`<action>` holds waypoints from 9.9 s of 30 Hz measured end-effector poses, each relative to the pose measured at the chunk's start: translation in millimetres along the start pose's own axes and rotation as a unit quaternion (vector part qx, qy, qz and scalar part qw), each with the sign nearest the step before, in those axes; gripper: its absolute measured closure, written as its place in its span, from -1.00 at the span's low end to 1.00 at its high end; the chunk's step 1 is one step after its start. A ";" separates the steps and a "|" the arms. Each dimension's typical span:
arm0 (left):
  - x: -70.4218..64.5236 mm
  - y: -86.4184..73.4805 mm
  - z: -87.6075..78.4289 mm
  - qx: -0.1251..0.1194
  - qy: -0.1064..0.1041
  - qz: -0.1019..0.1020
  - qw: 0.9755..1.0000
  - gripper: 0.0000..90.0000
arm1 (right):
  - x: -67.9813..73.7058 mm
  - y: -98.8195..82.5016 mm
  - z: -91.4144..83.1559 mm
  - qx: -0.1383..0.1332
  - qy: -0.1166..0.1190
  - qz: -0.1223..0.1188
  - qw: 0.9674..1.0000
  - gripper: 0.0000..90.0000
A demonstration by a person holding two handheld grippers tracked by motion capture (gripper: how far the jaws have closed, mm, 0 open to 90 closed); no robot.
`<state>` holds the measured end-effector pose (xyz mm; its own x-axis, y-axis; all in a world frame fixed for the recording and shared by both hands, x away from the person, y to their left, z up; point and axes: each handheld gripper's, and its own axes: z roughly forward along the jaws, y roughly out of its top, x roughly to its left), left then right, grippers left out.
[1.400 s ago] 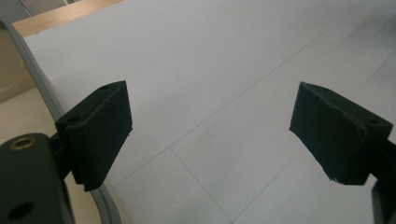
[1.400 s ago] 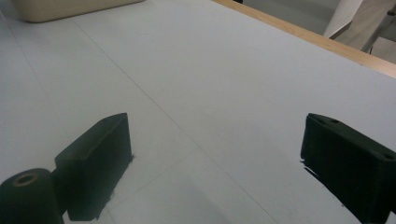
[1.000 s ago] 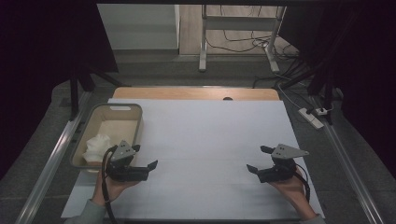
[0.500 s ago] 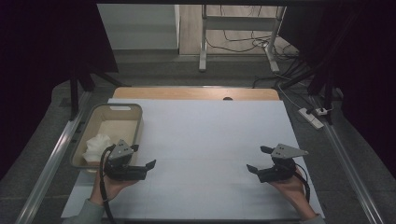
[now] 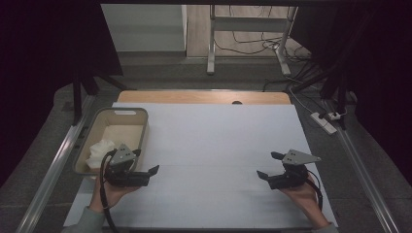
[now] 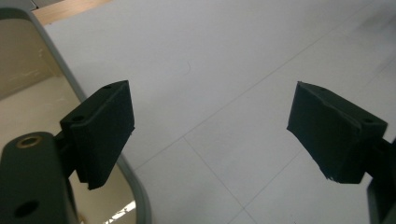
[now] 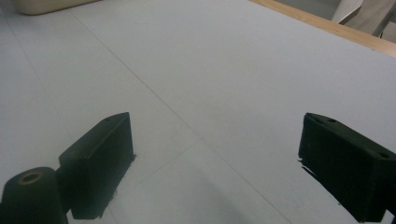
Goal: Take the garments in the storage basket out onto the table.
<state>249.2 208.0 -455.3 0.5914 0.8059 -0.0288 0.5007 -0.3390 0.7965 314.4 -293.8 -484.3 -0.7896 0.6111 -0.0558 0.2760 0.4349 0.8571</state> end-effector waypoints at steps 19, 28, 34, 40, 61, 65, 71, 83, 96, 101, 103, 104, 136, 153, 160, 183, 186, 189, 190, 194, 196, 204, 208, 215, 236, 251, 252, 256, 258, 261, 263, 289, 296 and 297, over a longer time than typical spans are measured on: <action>15.0 1.0 -18.1 -0.008 0.019 -0.019 1.000 -0.67 | -0.4 -0.8 1.5 0.008 -0.002 0.002 1.000 -0.77; 28.2 -3.3 -24.3 -0.010 0.040 -0.034 0.999 -0.67 | -1.0 -1.6 2.5 0.011 -0.002 0.005 1.000 -0.77; 35.0 -6.2 -26.4 -0.008 0.053 -0.041 0.998 -0.67 | -1.4 -1.8 3.1 0.016 -0.001 0.003 1.000 -0.78; 40.7 -8.3 -29.7 -0.009 0.065 -0.048 0.997 -0.67 | -1.3 -2.3 3.8 0.017 -0.001 0.004 1.000 -0.77; 65.5 -20.0 -40.9 -0.003 0.099 -0.082 0.992 -0.67 | -1.1 -3.1 5.8 0.025 -0.001 0.000 1.000 -0.77; 71.4 -23.5 -42.7 0.002 0.113 -0.087 0.990 -0.67 | -1.0 -3.3 6.4 0.028 0.000 -0.001 1.000 -0.77; 78.8 -28.3 -43.9 0.009 0.122 -0.097 0.988 -0.67 | -0.6 -3.5 6.9 0.029 -0.001 -0.002 1.000 -0.77; 92.6 -37.4 -47.7 0.023 0.140 -0.114 0.983 -0.67 | -0.5 -4.1 8.2 0.033 -0.001 -0.001 0.999 -0.77; 101.8 -41.0 -43.6 0.041 0.146 -0.126 0.980 -0.68 | -0.2 -4.6 10.0 0.042 -0.001 -0.004 0.999 -0.77; 108.1 -41.0 -39.1 0.061 0.144 -0.133 0.979 -0.69 | -1.1 -4.9 10.6 0.043 0.001 -0.001 0.999 -0.77; 109.4 -40.1 -35.3 0.076 0.148 -0.130 0.977 -0.69 | -0.8 -4.7 10.4 0.043 0.000 -0.003 0.999 -0.77; 110.5 -39.6 -33.4 0.084 0.150 -0.129 0.977 -0.69 | -0.7 -4.7 10.2 0.043 0.001 -0.003 0.999 -0.77; 131.1 -32.0 -14.3 0.191 0.148 -0.158 0.957 -0.51 | 0.9 -5.6 11.9 0.049 0.000 -0.005 0.999 -0.77; 134.1 -40.7 -13.6 0.195 0.140 -0.165 0.957 0.60 | 0.6 -5.8 12.6 0.056 -0.001 -0.007 0.998 -0.77; 134.1 -41.3 -19.8 0.172 0.141 -0.163 0.961 0.71 | 0.4 -5.8 12.7 0.056 -0.002 -0.007 0.998 -0.76; 123.3 -28.8 -51.5 0.041 0.122 -0.151 0.980 0.74 | 0.4 -5.7 12.2 0.056 -0.005 -0.008 0.998 -0.76; 122.1 -27.6 -55.0 0.026 0.118 -0.150 0.981 0.74 | 0.6 -5.6 11.9 0.055 -0.004 -0.007 0.998 -0.76; 121.1 -26.8 -57.8 0.016 0.115 -0.149 0.982 0.74 | 0.6 -5.5 11.7 0.054 -0.005 -0.008 0.998 -0.75; 120.7 -26.6 -58.6 0.011 0.115 -0.150 0.982 0.74 | 0.6 -5.5 11.8 0.055 -0.005 -0.007 0.998 -0.75; 119.3 -25.6 -61.2 -0.004 0.108 -0.150 0.983 0.74 | 0.6 -5.6 11.9 0.055 -0.005 -0.007 0.998 -0.75; 118.4 -24.9 -62.2 -0.009 0.105 -0.150 0.983 0.74 | 0.6 -5.6 11.9 0.055 -0.006 -0.007 0.998 -0.75; 113.4 -20.2 -67.7 -0.039 0.092 -0.146 0.984 0.74 | 0.6 -5.6 11.8 0.054 -0.003 -0.009 0.999 -0.75; 111.8 -19.0 -70.9 -0.054 0.090 -0.147 0.984 0.74 | 0.6 -5.6 11.8 0.054 -0.004 -0.009 0.998 -0.75; 109.6 -17.1 -77.3 -0.086 0.081 -0.152 0.981 0.74 | 0.6 -5.6 12.0 0.055 -0.004 -0.008 0.998 -0.75; 97.4 -8.6 -87.0 -0.147 0.059 -0.143 0.977 0.74 | 0.4 -5.9 12.6 0.058 -0.006 -0.009 0.998 -0.75; 83.8 0.9 -83.6 -0.159 0.038 -0.126 0.979 0.74 | 0.5 -6.0 12.9 0.059 -0.006 -0.010 0.998 -0.75; 82.7 1.8 -82.9 -0.159 0.036 -0.124 0.979 0.74 | 0.4 -6.0 12.9 0.059 -0.006 -0.010 0.998 -0.75; 77.6 5.7 -79.2 -0.159 0.029 -0.118 0.980 0.74 | 0.4 -6.1 13.0 0.059 -0.006 -0.010 0.998 -0.75; 74.8 7.9 -76.8 -0.157 0.025 -0.114 0.981 0.74 | 0.5 -6.1 13.1 0.060 -0.005 -0.009 0.998 -0.75; 70.8 11.5 -74.0 -0.156 0.020 -0.108 0.982 0.74 | 0.6 -6.0 13.1 0.060 -0.005 -0.010 0.998 -0.75; 68.5 13.7 -72.5 -0.157 0.017 -0.105 0.982 0.74 | 0.6 -6.0 13.1 0.059 -0.006 -0.009 0.998 -0.75; 43.3 44.6 -33.9 -0.136 -0.022 -0.066 0.988 0.73 | 0.2 -6.1 13.0 0.058 -0.005 -0.008 0.998 -0.75; 38.5 49.3 -23.3 -0.128 -0.031 -0.061 0.989 0.73 | 0.3 -6.0 13.2 0.059 -0.005 -0.008 0.998 -0.75; 37.8 50.2 -21.5 -0.127 -0.033 -0.059 0.990 0.73 | 0.3 -6.1 13.2 0.059 -0.005 -0.008 0.998 -0.75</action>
<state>283.0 231.8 -403.4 0.5816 0.7969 -0.1636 0.3989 -0.1040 0.9111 319.7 -287.5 -496.3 -0.7891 0.6097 -0.0750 0.3265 0.5197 0.7895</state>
